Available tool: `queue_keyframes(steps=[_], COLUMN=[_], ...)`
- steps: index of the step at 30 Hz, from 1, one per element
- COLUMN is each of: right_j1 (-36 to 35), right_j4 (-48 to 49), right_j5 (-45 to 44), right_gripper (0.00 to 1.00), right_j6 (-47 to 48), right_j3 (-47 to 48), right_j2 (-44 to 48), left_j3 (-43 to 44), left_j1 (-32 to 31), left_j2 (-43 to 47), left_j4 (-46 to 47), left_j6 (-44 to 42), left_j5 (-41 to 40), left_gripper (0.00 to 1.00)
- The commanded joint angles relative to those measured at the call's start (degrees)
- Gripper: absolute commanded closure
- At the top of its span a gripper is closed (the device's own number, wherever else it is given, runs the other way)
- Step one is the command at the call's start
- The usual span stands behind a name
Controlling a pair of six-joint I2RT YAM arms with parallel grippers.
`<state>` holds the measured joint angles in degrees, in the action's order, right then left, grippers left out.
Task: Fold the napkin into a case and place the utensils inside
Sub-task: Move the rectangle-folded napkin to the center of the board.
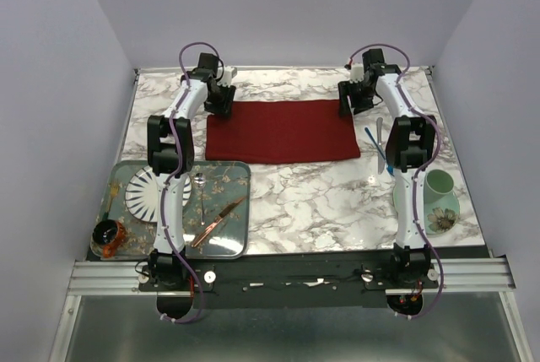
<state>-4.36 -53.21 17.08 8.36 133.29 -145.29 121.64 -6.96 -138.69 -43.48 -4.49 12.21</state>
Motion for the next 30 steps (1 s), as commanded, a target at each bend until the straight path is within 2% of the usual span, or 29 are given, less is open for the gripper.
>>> queue_keyframes(steps=[1, 3, 5, 11, 15, 17, 18, 19, 20, 21, 22, 23, 26, 27, 30], right_j1=[-0.12, -0.21, -0.56, -1.44, -2.23, -2.93, -3.11, -3.46, -3.55, -3.64, -3.99, -4.08, -4.08, -3.99, -4.08], right_j4=[-4.62, -3.49, -1.99, -4.62, -4.09, -4.01, -3.75, -2.96, -2.78, -2.95, -4.0, -4.44, -5.94, -5.77, -6.12], right_j5=[-1.44, -1.61, -2.31, -3.02, -3.55, -3.89, -4.16, -4.51, -5.03, -5.21, -5.48, -6.09, -5.92, -6.01, -5.22], right_gripper=[0.27, 0.29, 0.32, 0.44, 0.49, 0.53, 0.56, 0.74, 0.81, 0.85, 0.94, 0.99, 0.99, 0.99, 0.99], right_j6=[1.66, 2.36, 2.8, 4.82, 8.41, 10.09, 11.23, 11.59, 11.85, 12.12, 12.38, 12.64, 12.47, 12.38, 13.96], right_j3=[4.52, 2.51, 1.44, 6.01, 5.66, 5.22, 4.87, 4.52, 4.43, 4.43, 4.69, 5.13, 6.54, 6.28, 3.04], right_j2=[-0.43, 0.79, 0.98, -2.1, -2.27, -2.1, -2.01, -2.01, -1.92, -2.36, -2.71, -3.15, -3.42, -2.98, 0.44], left_j3=[2.9, 1.41, 1.23, 3.95, 2.37, 2.37, 3.15, 3.68, 4.12, 5.08, 5.62, 6.06, 7.55, 8.25, 10.18], left_j1=[0.37, 0.46, 0.37, -0.16, -0.95, -1.47, -1.48, -1.56, -1.56, -1.56, -1.56, -1.56, -1.56, -1.56, -1.74], left_j2=[-0.35, 0.09, -0.35, -3.95, -4.39, -4.74, -5.01, -5.18, -5.44, -5.71, -5.89, -6.06, -5.8, -5.45, -5.18], left_j4=[-4.06, -3.89, -4.06, -7.84, -8.55, -8.72, -8.81, -8.9, -8.9, -8.9, -8.9, -8.9, -8.64, -8.11, -6.45], left_j6=[0.53, 0.45, 0.97, 1.85, 0.8, 0.19, 0.1, -0.08, -0.08, 0.01, -0.08, -0.08, -0.34, -0.43, -0.52], left_j5=[-1.48, -1.75, -2.45, -3.68, -4.03, -4.21, -4.21, -3.43, -3.16, -3.24, -3.16, -3.07, -2.45, -2.28, -1.84], left_gripper=[0.39, 0.34, 0.34, 0.4, 0.53, 0.57, 0.63, 0.67, 0.71, 0.78, 0.81, 0.84, 0.93, 0.99, 1.0])
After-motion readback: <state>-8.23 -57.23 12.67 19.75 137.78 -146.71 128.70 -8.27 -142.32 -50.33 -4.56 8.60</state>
